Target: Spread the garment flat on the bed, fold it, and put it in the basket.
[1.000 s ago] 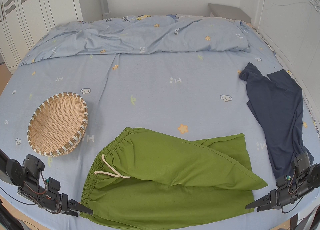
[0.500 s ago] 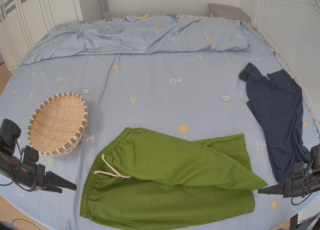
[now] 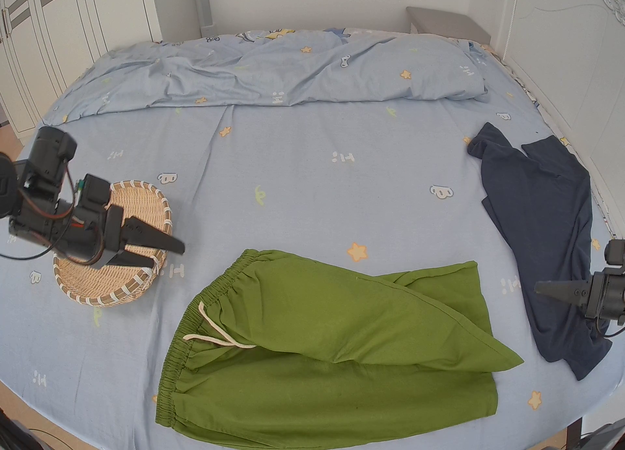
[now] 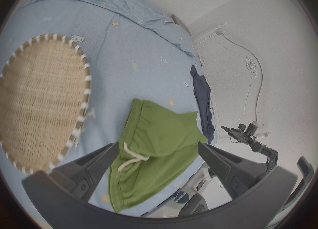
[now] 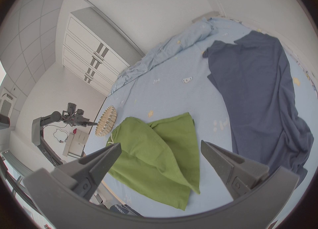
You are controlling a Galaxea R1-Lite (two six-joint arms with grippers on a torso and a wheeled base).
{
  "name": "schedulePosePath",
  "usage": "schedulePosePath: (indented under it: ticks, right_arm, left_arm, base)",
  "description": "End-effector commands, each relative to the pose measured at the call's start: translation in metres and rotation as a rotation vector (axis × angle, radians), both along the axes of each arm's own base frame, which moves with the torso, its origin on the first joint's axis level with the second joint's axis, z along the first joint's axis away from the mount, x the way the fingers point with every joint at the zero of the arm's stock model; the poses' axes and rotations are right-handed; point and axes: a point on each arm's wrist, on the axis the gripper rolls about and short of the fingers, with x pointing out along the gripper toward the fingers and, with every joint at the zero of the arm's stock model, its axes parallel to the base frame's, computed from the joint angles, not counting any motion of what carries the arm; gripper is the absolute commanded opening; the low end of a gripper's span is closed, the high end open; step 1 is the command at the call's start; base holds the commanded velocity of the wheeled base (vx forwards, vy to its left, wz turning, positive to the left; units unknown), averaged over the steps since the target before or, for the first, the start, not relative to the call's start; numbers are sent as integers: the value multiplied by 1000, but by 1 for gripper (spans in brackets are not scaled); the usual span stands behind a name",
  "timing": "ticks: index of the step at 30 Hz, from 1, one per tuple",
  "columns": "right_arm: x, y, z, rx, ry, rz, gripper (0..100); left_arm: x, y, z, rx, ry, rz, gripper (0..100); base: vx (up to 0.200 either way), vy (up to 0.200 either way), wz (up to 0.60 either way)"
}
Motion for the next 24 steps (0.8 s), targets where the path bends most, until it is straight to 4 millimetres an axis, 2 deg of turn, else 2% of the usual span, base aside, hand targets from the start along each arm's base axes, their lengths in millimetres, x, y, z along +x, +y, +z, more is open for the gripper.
schedulePosePath:
  ticks: [1, 2, 3, 5, 8, 24]
  right_arm:
    - [15, 1, 14, -5, -34, 20, 100]
    - [15, 2, 13, -4, -31, 24, 100]
    - [14, 6, 10, -2, -18, 51, 100]
    - [13, 9, 8, -1, -8, 64, 100]
    - [13, 11, 5, 1, 4, 78, 100]
    - [15, 23, -5, -13, 50, 128, 100]
  left_arm:
    - [82, -30, -24, -32, 51, -23, 100]
    - [87, -30, -25, -34, 52, -21, 100]
    - [102, -33, -29, -34, 45, -22, 100]
    - [120, -40, -40, -35, 53, -36, 100]
    - [133, -50, -54, -35, 75, -50, 100]
    - [158, -61, -85, -43, 110, -33, 100]
  base:
    - [0, 0, 0]
    - [0, 0, 0]
    - [0, 0, 0]
    - [0, 0, 0]
    - [0, 0, 0]
    - [0, 0, 0]
